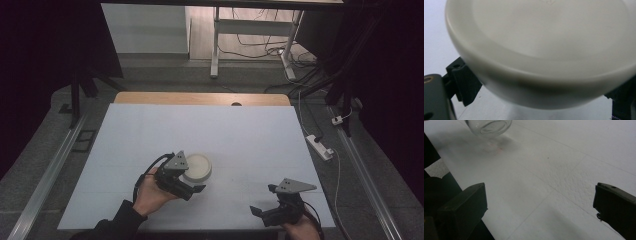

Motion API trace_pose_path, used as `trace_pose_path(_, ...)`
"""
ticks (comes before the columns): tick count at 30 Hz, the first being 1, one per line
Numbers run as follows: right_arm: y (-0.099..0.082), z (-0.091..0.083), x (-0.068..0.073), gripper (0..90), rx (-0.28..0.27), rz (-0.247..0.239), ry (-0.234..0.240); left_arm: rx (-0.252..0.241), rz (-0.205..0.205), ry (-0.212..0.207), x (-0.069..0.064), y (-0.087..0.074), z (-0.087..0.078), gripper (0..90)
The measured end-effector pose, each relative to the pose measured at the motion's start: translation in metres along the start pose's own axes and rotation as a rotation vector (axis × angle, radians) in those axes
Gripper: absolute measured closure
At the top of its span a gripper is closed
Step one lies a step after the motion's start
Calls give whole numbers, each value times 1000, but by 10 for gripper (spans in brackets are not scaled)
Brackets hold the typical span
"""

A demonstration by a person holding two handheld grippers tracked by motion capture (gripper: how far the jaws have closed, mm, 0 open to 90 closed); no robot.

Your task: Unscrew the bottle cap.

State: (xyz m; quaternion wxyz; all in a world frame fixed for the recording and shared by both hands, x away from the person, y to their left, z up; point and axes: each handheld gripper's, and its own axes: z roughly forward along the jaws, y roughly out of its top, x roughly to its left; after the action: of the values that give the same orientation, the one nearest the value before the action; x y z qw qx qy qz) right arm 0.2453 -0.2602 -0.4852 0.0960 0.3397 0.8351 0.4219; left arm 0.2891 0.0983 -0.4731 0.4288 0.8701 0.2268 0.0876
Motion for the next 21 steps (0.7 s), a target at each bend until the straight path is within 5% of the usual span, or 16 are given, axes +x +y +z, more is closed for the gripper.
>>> trace_pose_path(21, 39, 14, 15, 0, -44, -75, 54, 2, 11, -12, -3, 1, 4, 75)
